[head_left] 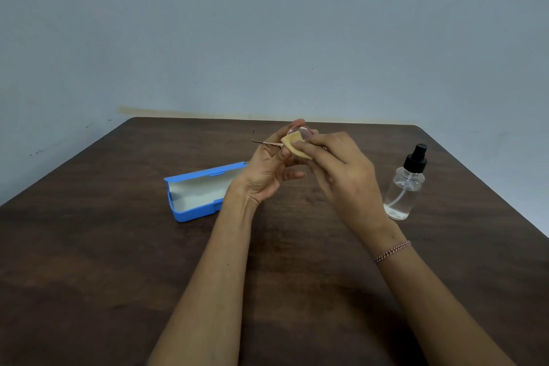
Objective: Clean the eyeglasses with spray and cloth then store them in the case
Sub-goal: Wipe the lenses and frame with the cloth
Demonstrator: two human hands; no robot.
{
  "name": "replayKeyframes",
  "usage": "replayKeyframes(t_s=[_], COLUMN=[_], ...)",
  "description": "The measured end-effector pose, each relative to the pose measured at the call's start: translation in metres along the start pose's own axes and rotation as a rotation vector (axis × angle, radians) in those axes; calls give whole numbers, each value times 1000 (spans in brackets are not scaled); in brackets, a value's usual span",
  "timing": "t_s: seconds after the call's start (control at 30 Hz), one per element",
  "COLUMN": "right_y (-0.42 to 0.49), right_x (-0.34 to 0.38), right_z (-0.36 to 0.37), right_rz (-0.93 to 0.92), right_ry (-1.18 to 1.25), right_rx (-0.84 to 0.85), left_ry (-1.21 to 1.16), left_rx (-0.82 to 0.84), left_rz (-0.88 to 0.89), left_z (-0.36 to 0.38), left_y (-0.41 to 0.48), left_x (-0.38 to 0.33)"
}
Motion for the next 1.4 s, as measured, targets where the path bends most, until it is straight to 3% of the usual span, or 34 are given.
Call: replayKeyframes(t_s=[0.13, 0.27, 0.53, 0.77, 0.97, 1.4], right_y=[1, 1, 1, 0, 2, -1], right_x=[-9, -10, -7, -18, -14, -25], right_z=[-7, -8, -3, -18, -5, -12], right_rz=[-6, 32, 22, 134, 146, 169], right_ry=[6, -25, -15, -84, -147, -187], right_rx=[73, -20, 31, -79, 17, 17], left_ry=[-17, 36, -57, -100, -56, -120], left_rx=[-9, 6, -33, -57, -49, -78], left_rz=[8, -1, 88, 69, 68, 79], left_z=[-4, 2, -4, -6, -2, -8], left_y=[-1, 0, -1, 0, 0, 4], left_x=[-3, -1, -8, -8, -8, -7])
Point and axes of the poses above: each hand's wrist, its own y-axis towards the middle knuckle, its own z-axis out of the palm, x = y × z, the point moved 4 cm from there along y, towards the middle knuckle, and after that the axes turned 12 degrees about y, right-handed, at the moved point
